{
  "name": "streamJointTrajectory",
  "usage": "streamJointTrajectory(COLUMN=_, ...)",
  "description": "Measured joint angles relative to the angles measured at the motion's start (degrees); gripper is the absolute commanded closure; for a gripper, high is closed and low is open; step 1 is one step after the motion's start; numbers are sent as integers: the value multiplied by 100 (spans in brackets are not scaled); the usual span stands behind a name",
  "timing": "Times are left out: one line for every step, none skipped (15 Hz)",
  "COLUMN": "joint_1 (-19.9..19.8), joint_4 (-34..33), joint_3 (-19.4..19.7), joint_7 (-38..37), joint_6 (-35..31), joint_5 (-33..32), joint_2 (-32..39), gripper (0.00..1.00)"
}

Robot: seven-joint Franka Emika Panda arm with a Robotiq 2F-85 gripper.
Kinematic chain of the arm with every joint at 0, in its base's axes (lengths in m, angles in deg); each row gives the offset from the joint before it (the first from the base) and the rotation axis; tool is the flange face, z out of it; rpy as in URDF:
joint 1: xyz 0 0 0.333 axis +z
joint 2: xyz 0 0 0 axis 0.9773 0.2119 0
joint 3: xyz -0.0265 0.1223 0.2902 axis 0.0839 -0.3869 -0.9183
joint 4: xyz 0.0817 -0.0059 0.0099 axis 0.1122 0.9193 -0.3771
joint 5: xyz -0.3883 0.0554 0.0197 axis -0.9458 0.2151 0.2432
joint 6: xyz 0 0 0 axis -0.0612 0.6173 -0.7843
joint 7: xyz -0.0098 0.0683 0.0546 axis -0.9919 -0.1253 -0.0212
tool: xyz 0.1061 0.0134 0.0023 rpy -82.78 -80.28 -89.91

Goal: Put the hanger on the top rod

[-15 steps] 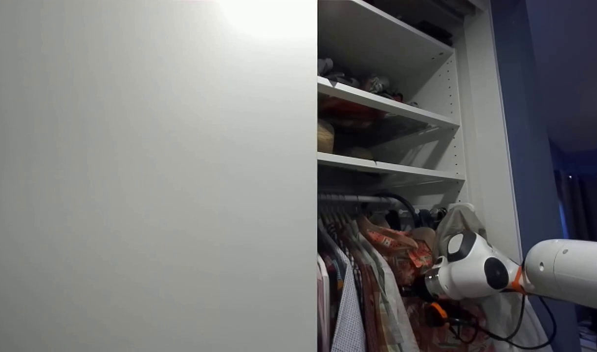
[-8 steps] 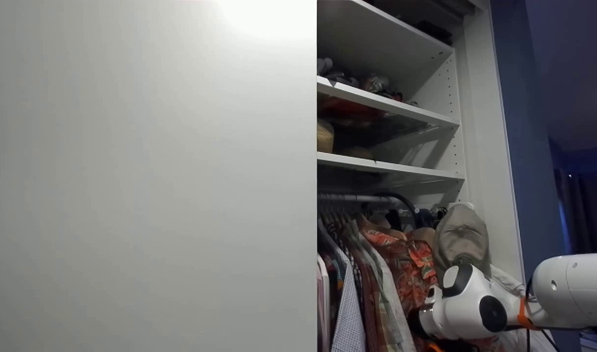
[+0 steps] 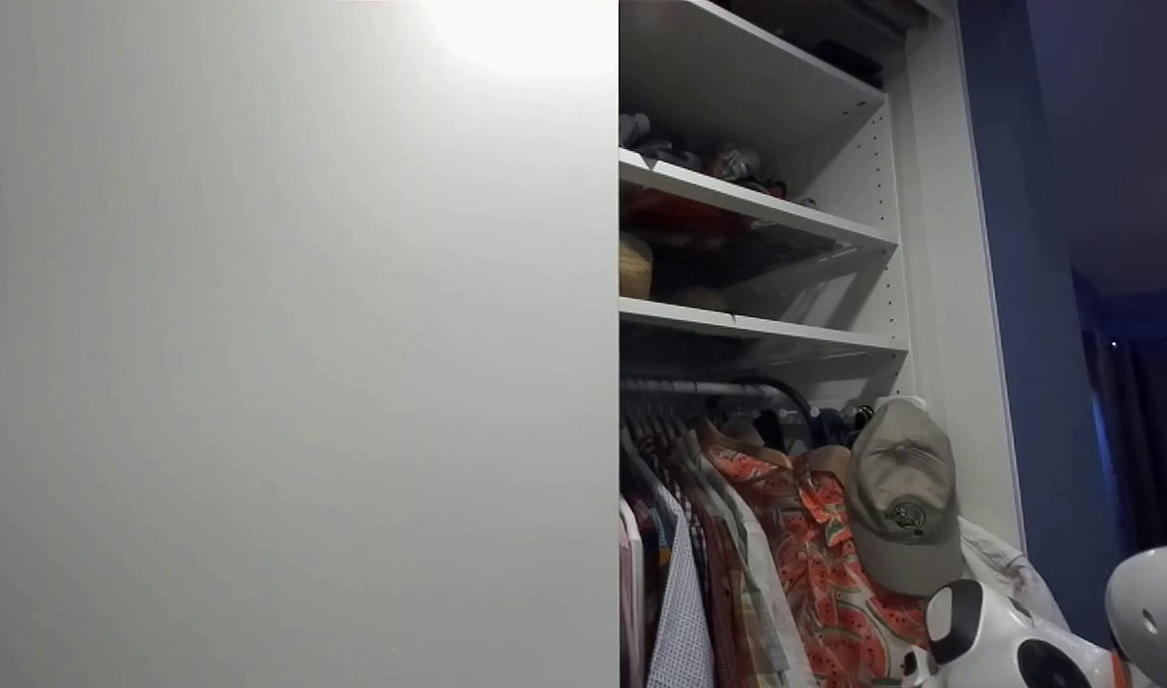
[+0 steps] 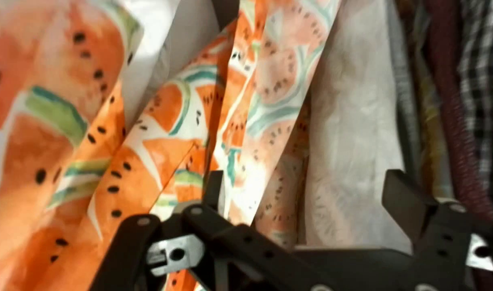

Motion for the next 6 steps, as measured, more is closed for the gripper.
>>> streamJointTrajectory(joint_1=-273, joint_4=158, joint_3=-217, joint_7=-17, joint_6=-426, joint_5=1, joint_2=-244, gripper=0)
streamJointTrajectory(joint_1=-483, joint_4=293, joint_3=-404, joint_7=-29, joint_6=-849, joint_5=1, joint_2=-519, gripper=0)
streamJointTrajectory(joint_1=-625, joint_4=405, joint_3=-537, joint_7=-31, joint_6=-1232, joint_5=2, joint_2=-806, gripper=0)
streamJointTrajectory(joint_1=-669, joint_4=513, joint_3=-577, joint_7=-23, joint_6=-1558, joint_5=2, joint_2=-1110, gripper=0)
streamJointTrajectory(joint_1=-631, joint_4=631, joint_3=-530, joint_7=8, joint_6=-1820, joint_5=2, joint_2=-1417, gripper=0)
streamJointTrajectory(joint_1=-532, joint_4=762, joint_3=-402, joint_7=58, joint_6=-1943, joint_5=1, joint_2=-1703, gripper=0)
